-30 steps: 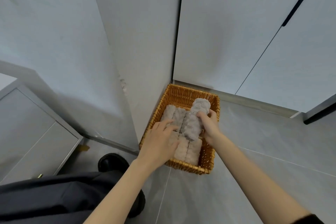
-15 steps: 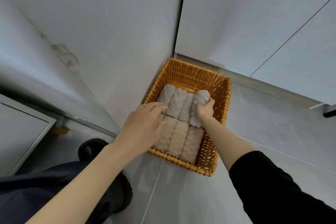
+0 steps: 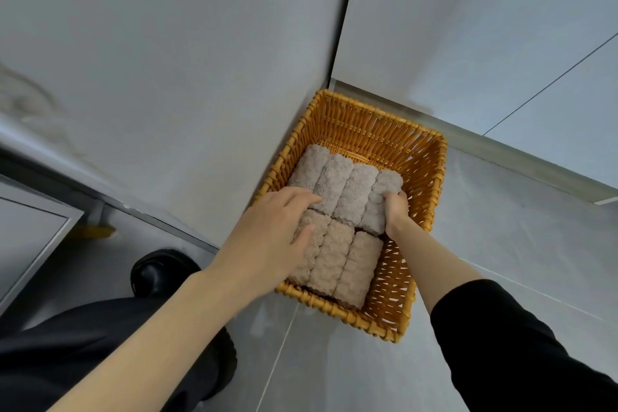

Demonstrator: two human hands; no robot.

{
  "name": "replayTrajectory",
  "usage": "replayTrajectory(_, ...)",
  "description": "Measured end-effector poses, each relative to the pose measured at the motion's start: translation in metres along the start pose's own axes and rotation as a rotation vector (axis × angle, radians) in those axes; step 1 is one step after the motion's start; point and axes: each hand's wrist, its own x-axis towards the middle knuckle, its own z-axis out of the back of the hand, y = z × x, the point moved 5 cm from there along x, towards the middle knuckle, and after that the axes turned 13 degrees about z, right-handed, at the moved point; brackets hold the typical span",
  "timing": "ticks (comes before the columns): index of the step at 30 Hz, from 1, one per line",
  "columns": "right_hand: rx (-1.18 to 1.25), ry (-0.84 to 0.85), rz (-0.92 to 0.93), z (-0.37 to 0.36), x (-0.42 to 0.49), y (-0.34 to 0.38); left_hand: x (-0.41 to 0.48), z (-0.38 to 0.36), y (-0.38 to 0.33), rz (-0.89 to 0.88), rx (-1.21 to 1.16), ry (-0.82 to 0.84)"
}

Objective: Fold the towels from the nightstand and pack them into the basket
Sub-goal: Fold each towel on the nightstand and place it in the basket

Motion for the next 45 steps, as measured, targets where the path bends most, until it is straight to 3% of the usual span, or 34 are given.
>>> replayTrajectory(7,-0.019,0.032,0.021,0.002,-0.001,-0.005,0.001,-0.003,-0.001,-0.001,-0.005,0.011)
replayTrajectory(9,-0.190,0.020,0.111,0.002,-0.002,-0.003,0.000,-0.003,-0.001,-0.004,-0.001,0.014)
replayTrajectory(16,-0.867,0.092,0.760,-0.013,-0.031,0.021,-0.005,-0.003,0.000,-0.010,0.011,0.026)
replayTrajectory(19,-1.069,0.309,0.706,-0.030,-0.036,0.002,-0.005,-0.001,-0.001,-0.010,0.015,0.012)
replayTrajectory(26,-1.162,0.483,0.440,-0.039,-0.028,-0.025,-0.002,0.001,-0.003,-0.008,0.012,0.012)
replayTrajectory(30,-1.186,0.532,0.388,-0.034,-0.023,-0.016,-0.005,0.003,-0.003,-0.010,0.014,0.006)
replayTrajectory(38,-1.174,0.444,0.610,-0.017,-0.051,0.034,-0.022,0.018,-0.014,-0.038,0.013,-0.011)
replayTrajectory(45,-0.943,0.423,0.896,0.000,-0.122,0.095,-0.046,0.052,-0.033,-0.063,-0.002,-0.067)
